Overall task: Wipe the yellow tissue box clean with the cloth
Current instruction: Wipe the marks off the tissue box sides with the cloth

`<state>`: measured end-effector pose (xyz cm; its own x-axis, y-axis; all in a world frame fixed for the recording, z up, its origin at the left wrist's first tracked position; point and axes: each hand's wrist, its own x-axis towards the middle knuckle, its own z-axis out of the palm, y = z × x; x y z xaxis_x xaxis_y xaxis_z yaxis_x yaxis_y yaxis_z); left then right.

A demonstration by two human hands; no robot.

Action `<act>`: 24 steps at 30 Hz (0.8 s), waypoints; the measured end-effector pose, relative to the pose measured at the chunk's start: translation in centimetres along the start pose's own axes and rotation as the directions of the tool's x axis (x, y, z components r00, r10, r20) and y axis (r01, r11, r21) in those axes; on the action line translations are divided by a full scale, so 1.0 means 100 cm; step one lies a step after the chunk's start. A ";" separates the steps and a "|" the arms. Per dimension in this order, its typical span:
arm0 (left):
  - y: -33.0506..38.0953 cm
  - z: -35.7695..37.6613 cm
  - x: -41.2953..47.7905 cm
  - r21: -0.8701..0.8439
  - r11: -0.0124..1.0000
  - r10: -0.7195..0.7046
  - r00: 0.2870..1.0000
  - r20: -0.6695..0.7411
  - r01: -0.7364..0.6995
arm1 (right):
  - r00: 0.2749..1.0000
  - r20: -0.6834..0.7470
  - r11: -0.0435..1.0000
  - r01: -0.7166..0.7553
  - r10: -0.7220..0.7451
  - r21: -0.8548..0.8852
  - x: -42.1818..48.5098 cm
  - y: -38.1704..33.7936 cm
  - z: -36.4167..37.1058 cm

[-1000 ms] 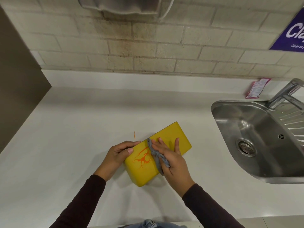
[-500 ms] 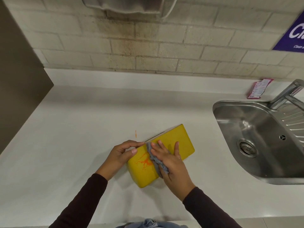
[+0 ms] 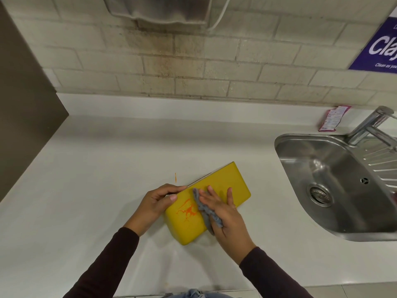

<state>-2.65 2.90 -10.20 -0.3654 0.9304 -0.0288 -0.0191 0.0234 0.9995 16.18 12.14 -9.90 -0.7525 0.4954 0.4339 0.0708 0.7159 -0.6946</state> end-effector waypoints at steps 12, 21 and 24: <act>-0.002 0.000 0.002 -0.005 1.000 0.004 1.000 -0.017 -0.004 | 1.000 0.005 0.998 0.002 -0.002 0.067 0.004 -0.007 0.013; -0.002 -0.001 0.004 -0.005 1.000 -0.029 0.998 -0.061 0.029 | 0.994 -0.071 0.986 -0.070 0.082 0.151 0.016 -0.018 0.019; -0.002 0.000 0.003 -0.011 1.000 -0.026 0.998 -0.062 0.025 | 0.999 0.037 0.998 0.028 -0.030 0.055 0.010 -0.019 0.024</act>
<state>-2.76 3.21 -10.37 -0.4219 0.9050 -0.0549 -0.0385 0.0426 0.9984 13.79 10.10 -9.53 -0.7783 0.4551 0.4326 0.0138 0.7012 -0.7128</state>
